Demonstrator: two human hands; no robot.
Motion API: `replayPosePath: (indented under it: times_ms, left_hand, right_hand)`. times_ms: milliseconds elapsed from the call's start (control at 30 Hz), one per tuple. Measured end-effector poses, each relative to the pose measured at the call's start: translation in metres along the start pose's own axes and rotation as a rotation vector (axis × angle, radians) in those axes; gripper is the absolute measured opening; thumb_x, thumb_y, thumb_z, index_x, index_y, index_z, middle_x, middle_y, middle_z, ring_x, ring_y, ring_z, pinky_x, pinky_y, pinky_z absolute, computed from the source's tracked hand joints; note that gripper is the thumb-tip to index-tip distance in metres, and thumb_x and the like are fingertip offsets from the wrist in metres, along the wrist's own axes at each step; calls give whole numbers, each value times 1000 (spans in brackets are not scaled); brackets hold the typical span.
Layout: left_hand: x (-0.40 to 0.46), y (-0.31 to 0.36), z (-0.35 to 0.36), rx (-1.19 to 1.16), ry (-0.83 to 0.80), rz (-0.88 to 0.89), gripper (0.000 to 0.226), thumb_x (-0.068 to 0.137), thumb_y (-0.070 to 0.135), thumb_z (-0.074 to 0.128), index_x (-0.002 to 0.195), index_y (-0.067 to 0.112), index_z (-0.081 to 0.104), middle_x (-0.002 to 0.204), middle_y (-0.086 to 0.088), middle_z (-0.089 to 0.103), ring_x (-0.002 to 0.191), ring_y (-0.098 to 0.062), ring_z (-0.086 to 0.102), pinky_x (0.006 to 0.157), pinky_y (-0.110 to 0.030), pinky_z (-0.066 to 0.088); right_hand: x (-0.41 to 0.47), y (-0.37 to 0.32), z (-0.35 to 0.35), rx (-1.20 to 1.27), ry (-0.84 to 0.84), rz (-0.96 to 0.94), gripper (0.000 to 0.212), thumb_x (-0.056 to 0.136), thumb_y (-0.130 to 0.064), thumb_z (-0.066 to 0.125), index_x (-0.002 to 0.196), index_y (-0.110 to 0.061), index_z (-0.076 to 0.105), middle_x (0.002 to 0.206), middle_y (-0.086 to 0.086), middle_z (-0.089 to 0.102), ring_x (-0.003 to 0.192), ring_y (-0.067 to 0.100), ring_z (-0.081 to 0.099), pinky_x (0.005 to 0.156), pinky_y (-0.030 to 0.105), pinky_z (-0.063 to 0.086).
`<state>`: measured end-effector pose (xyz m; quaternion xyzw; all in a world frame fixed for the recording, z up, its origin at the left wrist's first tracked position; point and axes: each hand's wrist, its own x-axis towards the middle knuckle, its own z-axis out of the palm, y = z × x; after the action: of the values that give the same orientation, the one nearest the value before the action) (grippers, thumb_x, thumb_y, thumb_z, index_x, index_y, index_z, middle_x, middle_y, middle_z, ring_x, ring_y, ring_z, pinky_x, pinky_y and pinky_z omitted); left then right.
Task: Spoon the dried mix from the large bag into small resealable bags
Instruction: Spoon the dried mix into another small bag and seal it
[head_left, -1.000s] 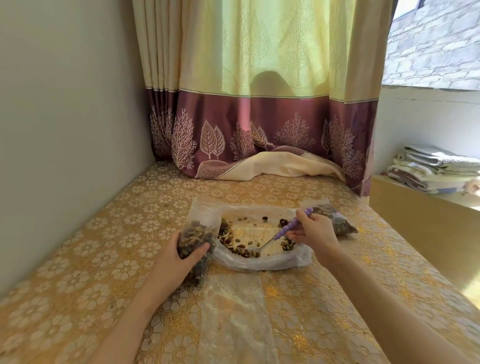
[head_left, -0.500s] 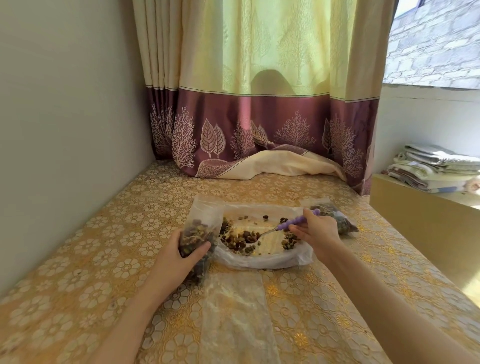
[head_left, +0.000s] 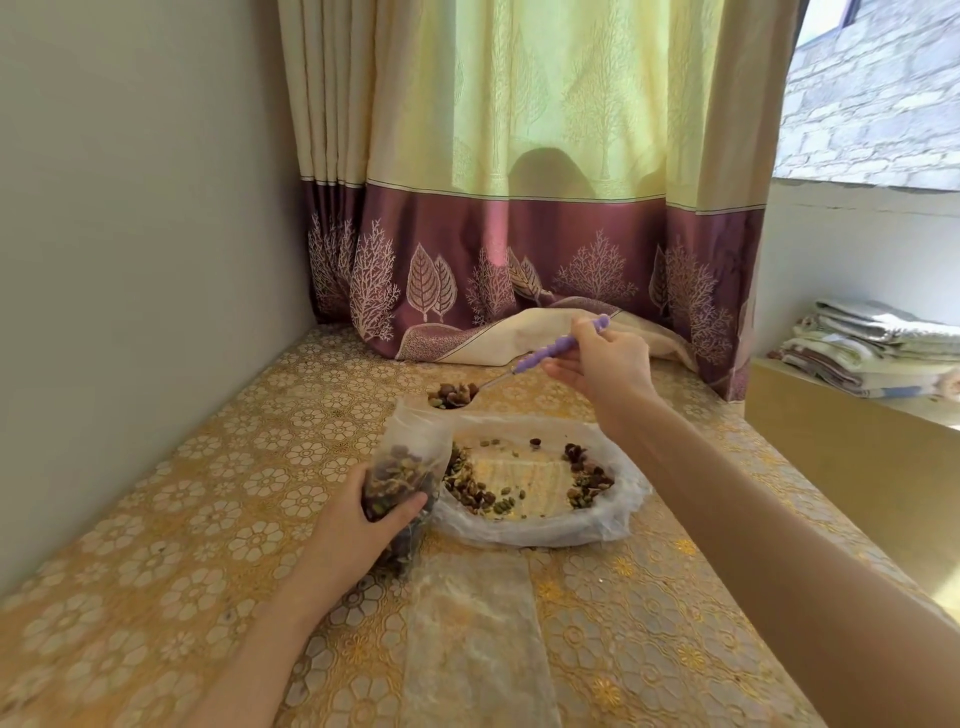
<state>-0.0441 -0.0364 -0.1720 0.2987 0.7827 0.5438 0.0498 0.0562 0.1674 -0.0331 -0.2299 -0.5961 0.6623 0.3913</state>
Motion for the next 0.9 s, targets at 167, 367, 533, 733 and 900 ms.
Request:
replayPosePath:
  times_ms: [167, 367, 533, 733, 900]
  left_hand:
    - [-2, 5, 0, -59, -3, -30, 36, 66, 53, 68, 95, 46, 47, 95, 27, 55, 79, 22, 48, 59, -6, 38]
    - [2, 4, 0, -176, 46, -70, 50, 53, 59, 68, 96, 41, 50, 97, 23, 54, 89, 8, 49, 65, -15, 37]
    - [4, 2, -1, -177, 99, -41, 55, 53, 56, 71, 100, 44, 45, 99, 25, 52, 89, 11, 46, 66, -13, 36]
    - [3, 1, 0, -101, 146, 1, 63, 56, 56, 69, 110, 36, 43, 98, 28, 48, 87, 13, 44, 65, -11, 35]
    - [2, 1, 0, -105, 128, -6, 61, 55, 58, 68, 107, 41, 41, 99, 28, 50, 88, 14, 45, 66, -10, 35]
  right_hand:
    - [-24, -6, 31, -220, -186, -356, 31, 99, -19, 49, 72, -7, 58, 65, 15, 70, 60, 26, 68, 64, 33, 59]
    - [-40, -6, 39, -245, -295, -602, 26, 99, -11, 45, 75, -7, 53, 66, 13, 71, 60, 23, 68, 62, 35, 58]
    - [-31, 1, 18, 19, -132, -402, 31, 101, -17, 43, 76, -5, 57, 68, 16, 72, 65, 32, 67, 58, 27, 56]
    - [-22, 40, -26, 157, 25, -67, 39, 101, -23, 43, 76, 1, 59, 64, 13, 71, 59, 19, 64, 55, 18, 53]
    - [-22, 68, -54, -124, 149, -149, 31, 101, -24, 43, 76, -9, 55, 69, 15, 71, 65, 29, 67, 69, 36, 56]
